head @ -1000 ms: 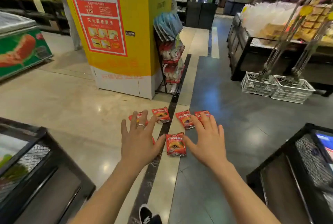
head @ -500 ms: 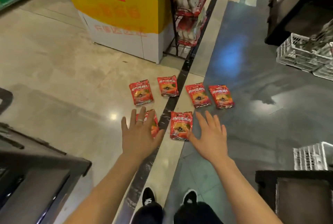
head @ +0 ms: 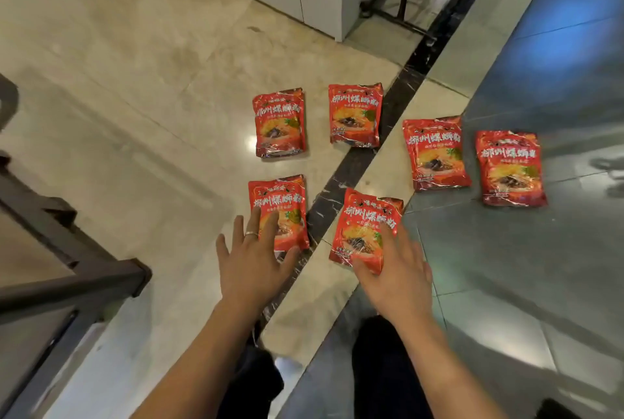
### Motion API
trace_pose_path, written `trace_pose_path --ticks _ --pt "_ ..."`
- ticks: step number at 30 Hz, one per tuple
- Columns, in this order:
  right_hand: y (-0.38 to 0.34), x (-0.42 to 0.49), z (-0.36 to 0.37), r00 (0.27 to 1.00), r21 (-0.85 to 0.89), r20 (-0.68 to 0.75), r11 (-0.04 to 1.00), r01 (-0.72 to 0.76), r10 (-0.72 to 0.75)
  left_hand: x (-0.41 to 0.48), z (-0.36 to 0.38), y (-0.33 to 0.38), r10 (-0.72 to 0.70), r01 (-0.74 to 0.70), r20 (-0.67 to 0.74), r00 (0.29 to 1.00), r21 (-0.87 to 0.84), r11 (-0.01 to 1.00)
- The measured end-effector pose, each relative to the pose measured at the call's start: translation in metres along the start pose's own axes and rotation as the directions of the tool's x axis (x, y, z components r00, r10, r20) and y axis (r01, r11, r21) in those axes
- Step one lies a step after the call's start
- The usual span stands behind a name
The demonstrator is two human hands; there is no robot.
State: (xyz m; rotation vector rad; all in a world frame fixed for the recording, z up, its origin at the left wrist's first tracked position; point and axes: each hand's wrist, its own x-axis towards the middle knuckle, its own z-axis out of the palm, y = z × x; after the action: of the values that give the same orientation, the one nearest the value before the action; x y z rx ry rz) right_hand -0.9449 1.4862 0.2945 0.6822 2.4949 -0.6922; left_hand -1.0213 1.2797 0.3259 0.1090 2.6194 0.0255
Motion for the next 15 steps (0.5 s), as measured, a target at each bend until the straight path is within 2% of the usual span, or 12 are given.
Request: trace_pose_path --ticks 4,7,12,15 --pt "0.041 0.086 0.077 0.993 -0.046 0.091 0.997 -0.069 0.074 0.089 0.079 0.008 -0.065 0.067 0.038 0.997 -0.036 0.997" --pt "0.065 0.140 0.150 0.976 -0.079 0.167 0.989 -0.127 0.139 0.152 0.160 0.002 -0.060 0.063 0.109 0.992 -0.027 0.998" --pt "0.097 0.216 0.267 0.953 -0.131 0.185 0.967 -0.219 0.241 0.239 0.297 -0.022 -0.067 0.069 0.225 0.972 0.000 0.998" --pt "0.113 0.249 0.321 0.931 -0.138 0.222 0.955 -0.264 0.289 0.275 0.360 -0.039 -0.138 0.152 0.295 0.946 -0.027 0.988"
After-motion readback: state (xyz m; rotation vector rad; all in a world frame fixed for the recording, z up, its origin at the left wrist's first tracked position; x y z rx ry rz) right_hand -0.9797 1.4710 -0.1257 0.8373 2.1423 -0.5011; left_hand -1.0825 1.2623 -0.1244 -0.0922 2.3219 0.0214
